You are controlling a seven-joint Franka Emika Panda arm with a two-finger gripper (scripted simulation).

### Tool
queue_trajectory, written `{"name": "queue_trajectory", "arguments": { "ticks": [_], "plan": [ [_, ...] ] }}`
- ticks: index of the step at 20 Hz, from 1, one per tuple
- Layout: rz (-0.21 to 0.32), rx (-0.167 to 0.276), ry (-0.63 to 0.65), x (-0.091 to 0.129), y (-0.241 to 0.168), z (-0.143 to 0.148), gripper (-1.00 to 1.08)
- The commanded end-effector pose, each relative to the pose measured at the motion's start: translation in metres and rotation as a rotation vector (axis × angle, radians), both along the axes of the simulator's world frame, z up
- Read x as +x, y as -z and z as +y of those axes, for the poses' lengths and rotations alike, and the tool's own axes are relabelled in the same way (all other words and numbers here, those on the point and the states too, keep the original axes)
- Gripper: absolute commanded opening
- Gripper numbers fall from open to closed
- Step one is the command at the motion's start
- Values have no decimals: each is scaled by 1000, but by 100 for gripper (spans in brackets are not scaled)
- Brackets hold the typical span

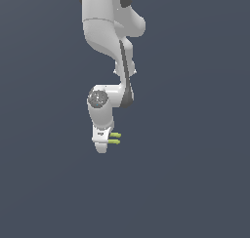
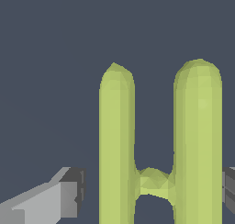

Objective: Pick up the object and move it to a goal position.

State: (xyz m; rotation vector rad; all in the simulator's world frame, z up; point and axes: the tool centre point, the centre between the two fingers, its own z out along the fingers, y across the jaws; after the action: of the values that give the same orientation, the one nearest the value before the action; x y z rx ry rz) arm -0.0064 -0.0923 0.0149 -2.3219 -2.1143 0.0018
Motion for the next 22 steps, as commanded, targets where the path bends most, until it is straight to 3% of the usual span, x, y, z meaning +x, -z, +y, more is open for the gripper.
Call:
{"name": "queue_trajectory", "arguments": {
  "ticks": [1,14,22],
  "plan": [
    [-2,0,0,1,1,0,-100],
    [-3,0,-1,1,-2,0,-100],
    [-3,0,-1,-1,-34,-1,-100]
  ]
}}
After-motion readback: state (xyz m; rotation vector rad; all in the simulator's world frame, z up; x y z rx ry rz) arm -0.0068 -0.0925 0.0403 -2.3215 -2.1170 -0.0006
